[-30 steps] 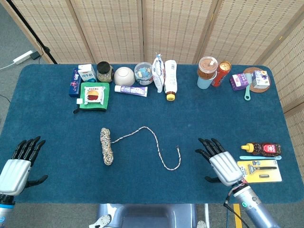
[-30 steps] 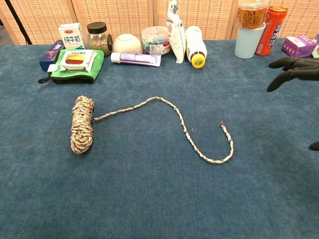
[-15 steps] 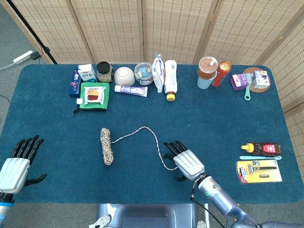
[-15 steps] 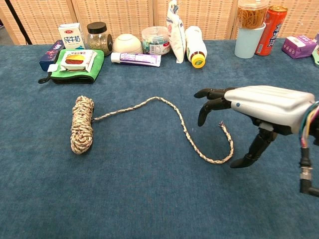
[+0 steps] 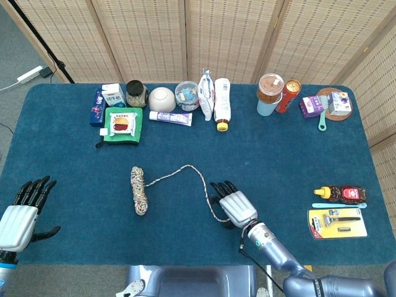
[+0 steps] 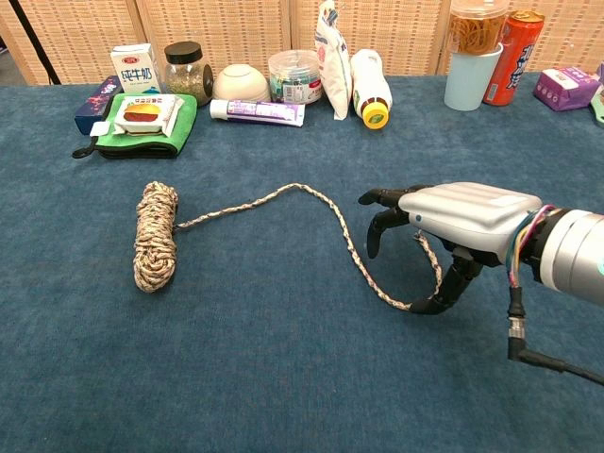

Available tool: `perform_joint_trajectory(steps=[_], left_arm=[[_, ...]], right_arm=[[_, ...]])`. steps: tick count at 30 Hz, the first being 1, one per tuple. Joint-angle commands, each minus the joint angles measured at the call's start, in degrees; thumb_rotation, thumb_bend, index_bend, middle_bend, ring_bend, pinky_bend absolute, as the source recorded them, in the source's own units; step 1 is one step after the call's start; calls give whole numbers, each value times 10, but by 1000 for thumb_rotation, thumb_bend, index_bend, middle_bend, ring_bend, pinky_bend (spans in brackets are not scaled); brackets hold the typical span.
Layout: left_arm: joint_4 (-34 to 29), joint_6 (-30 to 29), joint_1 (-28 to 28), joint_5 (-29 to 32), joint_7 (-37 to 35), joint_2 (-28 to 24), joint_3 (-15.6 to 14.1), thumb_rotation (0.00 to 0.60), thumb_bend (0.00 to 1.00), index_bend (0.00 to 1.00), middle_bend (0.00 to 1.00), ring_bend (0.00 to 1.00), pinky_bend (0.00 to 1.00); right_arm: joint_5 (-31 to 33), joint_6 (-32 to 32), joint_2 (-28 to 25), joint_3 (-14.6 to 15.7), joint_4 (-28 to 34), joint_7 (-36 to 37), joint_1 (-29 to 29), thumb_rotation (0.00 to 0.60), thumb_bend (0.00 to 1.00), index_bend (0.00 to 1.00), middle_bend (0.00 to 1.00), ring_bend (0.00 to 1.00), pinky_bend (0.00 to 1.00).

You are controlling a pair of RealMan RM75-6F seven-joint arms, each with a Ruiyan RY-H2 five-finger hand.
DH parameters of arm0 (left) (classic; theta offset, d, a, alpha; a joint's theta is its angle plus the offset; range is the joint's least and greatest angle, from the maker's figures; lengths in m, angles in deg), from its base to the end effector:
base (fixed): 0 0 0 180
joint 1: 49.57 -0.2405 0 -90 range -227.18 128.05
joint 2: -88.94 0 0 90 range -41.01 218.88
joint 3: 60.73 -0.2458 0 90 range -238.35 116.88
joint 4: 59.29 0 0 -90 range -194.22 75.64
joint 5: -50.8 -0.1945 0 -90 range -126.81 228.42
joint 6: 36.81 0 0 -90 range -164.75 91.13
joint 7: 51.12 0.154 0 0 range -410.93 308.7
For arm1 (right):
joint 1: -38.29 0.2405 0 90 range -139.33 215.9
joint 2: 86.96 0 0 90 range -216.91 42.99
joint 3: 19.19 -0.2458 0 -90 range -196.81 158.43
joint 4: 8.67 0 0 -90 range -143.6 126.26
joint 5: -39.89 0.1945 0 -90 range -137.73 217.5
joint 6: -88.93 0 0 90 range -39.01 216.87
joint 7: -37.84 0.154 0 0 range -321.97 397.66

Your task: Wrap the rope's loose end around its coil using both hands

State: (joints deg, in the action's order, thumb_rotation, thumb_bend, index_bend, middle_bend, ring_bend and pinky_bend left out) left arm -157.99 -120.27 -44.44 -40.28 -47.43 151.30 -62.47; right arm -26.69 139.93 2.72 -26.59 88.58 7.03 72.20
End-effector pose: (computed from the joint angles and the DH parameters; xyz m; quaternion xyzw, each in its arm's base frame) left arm -0.2717 0.1715 0.1490 -0.6404 -0.4001 -0.3779 0.5357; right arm -0.1320 -0.2657 -0.0366 0.7925 -0.3927 0.3246 0.3352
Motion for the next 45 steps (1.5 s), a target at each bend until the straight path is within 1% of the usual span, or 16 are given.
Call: perform_joint_trajectory(steps=[1,8,13,15,26,33,45], left_arm=[[0,1,1,1,-1,0,0,600,77,0,0,0,0],[0,1,0,-1,-5,-2,-1,600,77,0,0,0,0],[0,2,1,-1,-7,-3,-1,600,77,0,0,0,0],[0,1,1,-1,-7,-3,-1,600,77,0,0,0,0],[0,4,2,1,-8,-3,-1,600,77,0,0,0,0],[0,2,0,-2,-8,-4,-3,600,76,0,0,0,0],[0,2,1,-3,-11,-5,-4,600,77,0,0,0,0]], right_arm=[[3,3,3,6,0,-2,3,600,223,355,0,0,0],[10,10,10,14,-6,4,6,600,230,405,0,0,0],[14,13,14,17,-19,15,8,600,321,434,0,0,0],[15,15,15,18,-24,20,9,600,332,437,0,0,0],[13,13,16,27,-25,34,13,600,335,436,0,0,0],[12,22,9,34,-17,35,12,600,340,455,0,0,0],[14,23,20,43,-30,43,15,600,343,458,0,0,0]])
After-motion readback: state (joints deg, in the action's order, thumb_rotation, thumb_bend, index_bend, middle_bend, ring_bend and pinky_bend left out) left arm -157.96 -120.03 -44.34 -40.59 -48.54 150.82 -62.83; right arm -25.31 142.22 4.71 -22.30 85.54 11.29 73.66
